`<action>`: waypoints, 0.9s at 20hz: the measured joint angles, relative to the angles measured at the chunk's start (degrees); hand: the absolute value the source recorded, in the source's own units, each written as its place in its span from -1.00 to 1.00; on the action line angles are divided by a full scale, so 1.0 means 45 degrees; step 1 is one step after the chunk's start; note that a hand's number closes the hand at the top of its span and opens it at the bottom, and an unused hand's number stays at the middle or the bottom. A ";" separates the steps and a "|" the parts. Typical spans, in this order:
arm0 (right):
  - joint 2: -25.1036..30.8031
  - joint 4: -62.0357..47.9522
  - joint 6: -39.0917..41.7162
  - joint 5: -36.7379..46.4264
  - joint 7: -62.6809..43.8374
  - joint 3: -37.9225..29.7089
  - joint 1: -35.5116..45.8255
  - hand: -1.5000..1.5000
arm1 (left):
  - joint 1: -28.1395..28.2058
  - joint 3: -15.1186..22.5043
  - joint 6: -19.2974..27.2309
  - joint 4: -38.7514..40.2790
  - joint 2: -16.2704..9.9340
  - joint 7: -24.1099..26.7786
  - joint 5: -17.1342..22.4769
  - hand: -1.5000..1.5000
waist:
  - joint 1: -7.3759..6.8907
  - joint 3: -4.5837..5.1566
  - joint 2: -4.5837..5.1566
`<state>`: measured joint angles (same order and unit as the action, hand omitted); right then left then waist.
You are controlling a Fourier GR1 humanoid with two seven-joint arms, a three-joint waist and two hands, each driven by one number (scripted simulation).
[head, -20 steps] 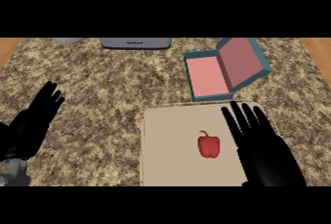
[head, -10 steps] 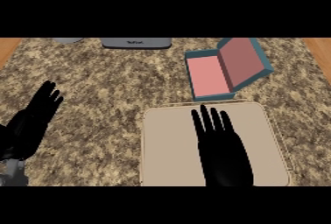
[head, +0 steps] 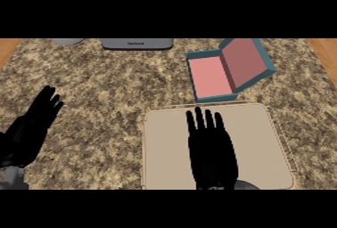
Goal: Pick the bell pepper from the tray and place it in the cardboard box
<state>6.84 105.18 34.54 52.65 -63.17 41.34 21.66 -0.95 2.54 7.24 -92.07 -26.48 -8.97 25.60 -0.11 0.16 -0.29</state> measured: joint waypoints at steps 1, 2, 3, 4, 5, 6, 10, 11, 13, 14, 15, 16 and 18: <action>-0.0136 -0.0092 0.0130 0.0150 0.0025 -0.0062 -0.0061 -1.00 | 0.0022 -0.0026 0.0008 -0.0042 0.0014 0.0002 -0.0019 0.00 | 0.0006 -0.0003 0.0002; -0.0227 -0.0120 0.0329 0.0209 0.0110 -0.0246 -0.0054 -1.00 | 0.0069 -0.0170 -0.0197 -0.0036 -0.0122 -0.0043 0.0120 0.00 | 0.0005 -0.0005 0.0006; -0.0348 -0.0108 0.0466 0.0358 0.0152 -0.0273 -0.0129 -1.00 | 0.0072 -0.0218 -0.0211 0.0044 -0.0073 0.0008 0.0111 0.00 | 0.0021 -0.0009 0.0010; -0.0525 -0.0124 0.0575 0.0471 0.0141 -0.0285 -0.0115 -1.00 | -0.0015 -0.0250 -0.0246 0.0143 -0.0063 -0.0012 0.0106 0.00 | 0.0034 -0.0010 0.0016; -0.0669 -0.0063 0.0718 0.0578 0.0165 -0.0296 -0.0154 -1.00 | 0.0024 -0.0241 -0.0214 0.0070 -0.0021 -0.0027 0.0052 0.00 | 0.0032 -0.0013 0.0015; -0.0783 -0.0048 0.0831 0.0752 0.0215 -0.0308 -0.0234 -1.00 | -0.0011 -0.0270 -0.0225 0.0126 0.0017 -0.0024 0.0024 0.00 | 0.0040 -0.0015 0.0018; -0.0983 -0.0079 0.1156 0.1441 0.0444 -0.0227 -0.0488 -1.00 | 0.0050 -0.0364 -0.0224 -0.0163 0.0063 -0.0258 -0.0048 0.00 | 0.0018 -0.0023 0.0024; -0.1056 -0.0283 0.1148 0.1575 0.0480 -0.0212 -0.0396 -1.00 | 0.0069 -0.0368 -0.0285 -0.0057 0.0161 -0.0120 -0.0108 0.00 | 0.0008 -0.0026 0.0032; -0.1148 -0.0541 0.1298 0.1707 0.0605 -0.0343 -0.0161 -1.00 | -0.0131 -0.0414 -0.0283 -0.0084 0.0191 -0.0327 -0.0124 0.00 | -0.0002 -0.0025 0.0041; -0.1176 -0.0578 0.1414 0.1750 0.0680 -0.0401 -0.0089 -1.00 | -0.0091 -0.0486 -0.0272 -0.0144 0.0186 -0.0388 -0.0136 0.00 | -0.0012 -0.0027 0.0042; -0.1205 -0.0745 0.1485 0.1870 0.0735 -0.0426 -0.0046 -1.00 | -0.0126 -0.0491 -0.0304 -0.0077 0.0201 -0.0371 -0.0200 0.00 | -0.0011 -0.0026 0.0044; -0.1226 -0.0769 0.1457 0.2023 0.0681 -0.0251 -0.0221 -1.00 | -0.0146 -0.0472 -0.0330 0.0018 0.0275 -0.0281 -0.0269 0.00 | 0.0003 -0.0026 0.0043; -0.1248 -0.0938 0.1548 0.2078 0.0677 -0.0327 -0.0159 -1.00 | 0.0018 -0.0656 -0.0530 -0.0083 0.0184 -0.0358 -0.0129 0.00 | -0.0034 -0.0026 0.0041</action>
<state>1.22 100.95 41.50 62.00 -60.13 39.87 20.94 -0.87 -0.42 4.85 -92.44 -25.65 -10.58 25.02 -0.26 0.04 -0.10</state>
